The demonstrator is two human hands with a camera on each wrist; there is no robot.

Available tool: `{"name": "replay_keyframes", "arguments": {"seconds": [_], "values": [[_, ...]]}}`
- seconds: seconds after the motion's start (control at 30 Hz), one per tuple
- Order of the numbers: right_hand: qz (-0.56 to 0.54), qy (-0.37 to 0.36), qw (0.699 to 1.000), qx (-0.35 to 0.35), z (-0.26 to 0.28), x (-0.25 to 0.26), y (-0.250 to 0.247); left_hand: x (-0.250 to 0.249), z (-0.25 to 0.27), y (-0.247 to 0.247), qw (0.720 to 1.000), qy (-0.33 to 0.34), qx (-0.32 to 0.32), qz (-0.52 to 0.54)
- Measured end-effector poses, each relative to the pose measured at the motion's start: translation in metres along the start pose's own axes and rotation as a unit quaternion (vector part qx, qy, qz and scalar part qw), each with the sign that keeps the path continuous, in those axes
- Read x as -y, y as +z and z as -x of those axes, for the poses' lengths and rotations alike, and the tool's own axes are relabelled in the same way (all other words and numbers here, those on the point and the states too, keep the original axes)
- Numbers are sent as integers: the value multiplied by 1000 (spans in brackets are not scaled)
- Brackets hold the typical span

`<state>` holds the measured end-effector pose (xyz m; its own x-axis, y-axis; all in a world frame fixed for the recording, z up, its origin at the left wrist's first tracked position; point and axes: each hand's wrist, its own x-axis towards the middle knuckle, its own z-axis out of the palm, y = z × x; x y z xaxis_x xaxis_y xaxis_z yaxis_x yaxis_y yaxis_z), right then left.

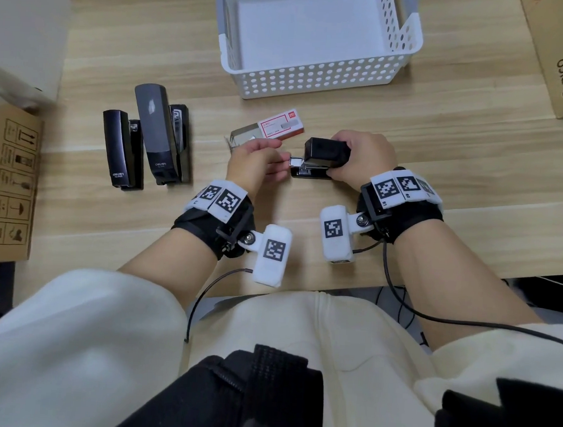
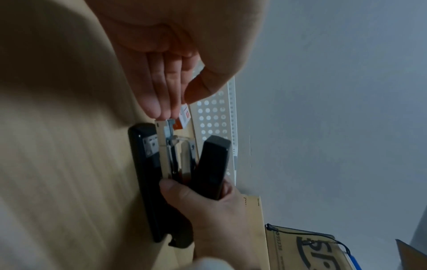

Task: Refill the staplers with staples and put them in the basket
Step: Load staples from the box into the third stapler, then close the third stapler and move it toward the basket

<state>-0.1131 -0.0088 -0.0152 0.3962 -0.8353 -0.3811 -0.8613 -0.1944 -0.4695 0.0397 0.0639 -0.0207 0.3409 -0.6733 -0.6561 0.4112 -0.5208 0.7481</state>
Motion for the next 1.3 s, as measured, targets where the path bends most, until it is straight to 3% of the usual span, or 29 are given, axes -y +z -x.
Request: {"name": "replay_keyframes", "arguments": {"seconds": [0.33, 0.53, 0.7, 0.87, 1.17, 1.23, 1.3], "values": [[-8, 7, 1000, -18, -1, 1, 0, -3, 1, 24, 999, -32, -19, 29], [-8, 9, 1000, -23, -2, 1, 0, -14, 2, 36, 997, -75, -31, -6], [-15, 3, 999, -28, -3, -1, 2, -9, 1, 30, 999, -50, -7, 6], [-68, -16, 998, 7, -1, -7, -5, -5, -5, 10, 998, -6, 35, -60], [-74, 16, 997, 12, 0, -27, -14, -5, -4, 11, 988, -152, 22, 32], [-104, 8, 995, 4, 0, -23, -25, -19, -5, 12, 986, -159, 38, 37], [-152, 4, 988, -20, -1, -16, -41, -42, -5, 15, 986, -126, 67, 80]]}}
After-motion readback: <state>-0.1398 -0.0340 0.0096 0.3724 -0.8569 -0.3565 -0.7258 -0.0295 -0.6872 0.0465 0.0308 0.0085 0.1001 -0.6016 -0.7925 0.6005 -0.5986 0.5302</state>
